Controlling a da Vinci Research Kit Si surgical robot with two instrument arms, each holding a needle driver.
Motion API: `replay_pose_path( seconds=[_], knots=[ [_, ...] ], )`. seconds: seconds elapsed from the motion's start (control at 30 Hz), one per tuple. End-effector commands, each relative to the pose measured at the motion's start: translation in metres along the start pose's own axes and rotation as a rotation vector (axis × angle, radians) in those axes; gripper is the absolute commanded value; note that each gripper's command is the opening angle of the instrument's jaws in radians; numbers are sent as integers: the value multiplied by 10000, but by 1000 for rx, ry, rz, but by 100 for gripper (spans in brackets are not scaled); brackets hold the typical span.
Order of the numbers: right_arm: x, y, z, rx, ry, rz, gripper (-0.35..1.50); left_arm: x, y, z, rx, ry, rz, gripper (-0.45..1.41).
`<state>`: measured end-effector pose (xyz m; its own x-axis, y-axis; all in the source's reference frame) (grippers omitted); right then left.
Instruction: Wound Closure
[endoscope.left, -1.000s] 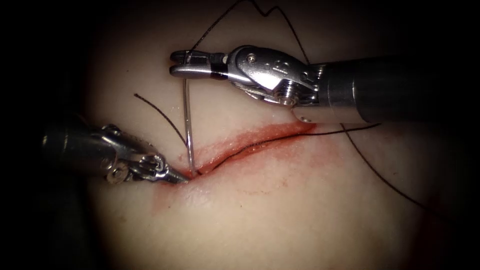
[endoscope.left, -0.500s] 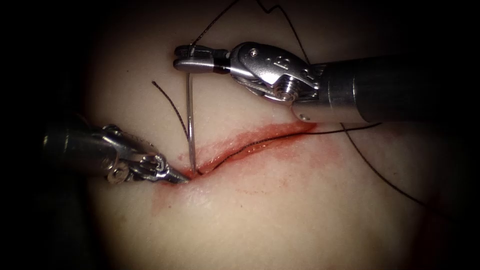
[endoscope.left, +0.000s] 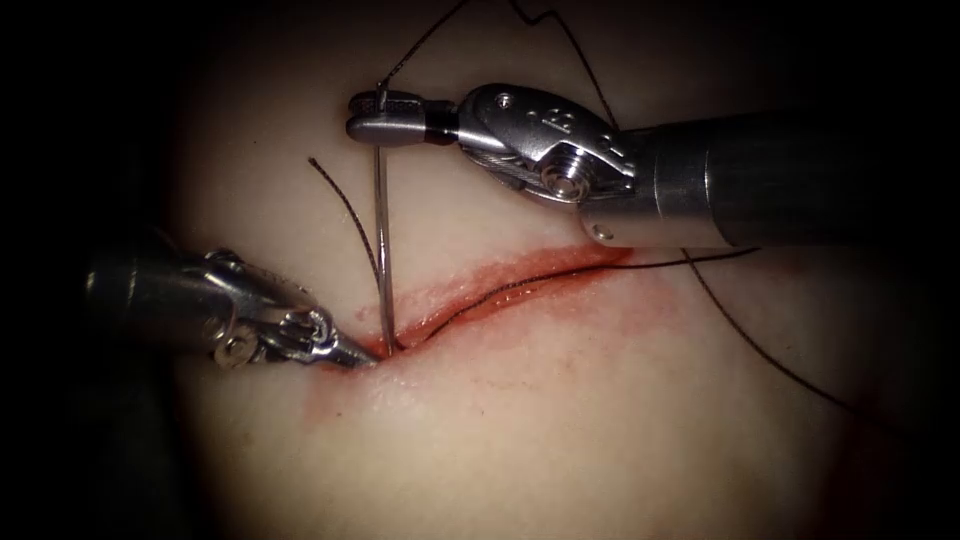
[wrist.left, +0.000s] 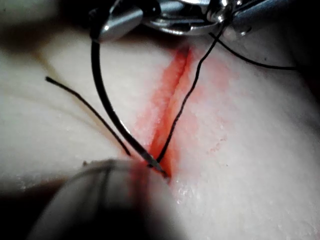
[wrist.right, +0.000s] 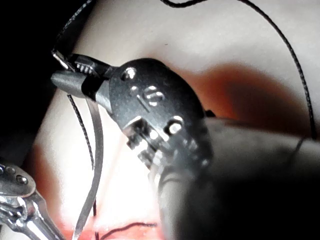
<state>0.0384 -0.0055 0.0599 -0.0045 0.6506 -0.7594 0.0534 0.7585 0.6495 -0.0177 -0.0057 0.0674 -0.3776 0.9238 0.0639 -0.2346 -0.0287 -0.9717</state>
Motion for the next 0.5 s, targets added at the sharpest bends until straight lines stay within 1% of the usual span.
replay_pose_path(
  seconds=[0.03,0.17,0.5],
  knots=[
    [1,3,9,2,2,11,-35,-1,-4,7,0,-1,1,-45],
    [1,4,9,-3,-22,33,-35,-1,-4,6,0,-1,2,-45],
    [-2,5,8,-11,-29,112,-35,-1,-4,6,0,-2,8,-45]
  ],
)
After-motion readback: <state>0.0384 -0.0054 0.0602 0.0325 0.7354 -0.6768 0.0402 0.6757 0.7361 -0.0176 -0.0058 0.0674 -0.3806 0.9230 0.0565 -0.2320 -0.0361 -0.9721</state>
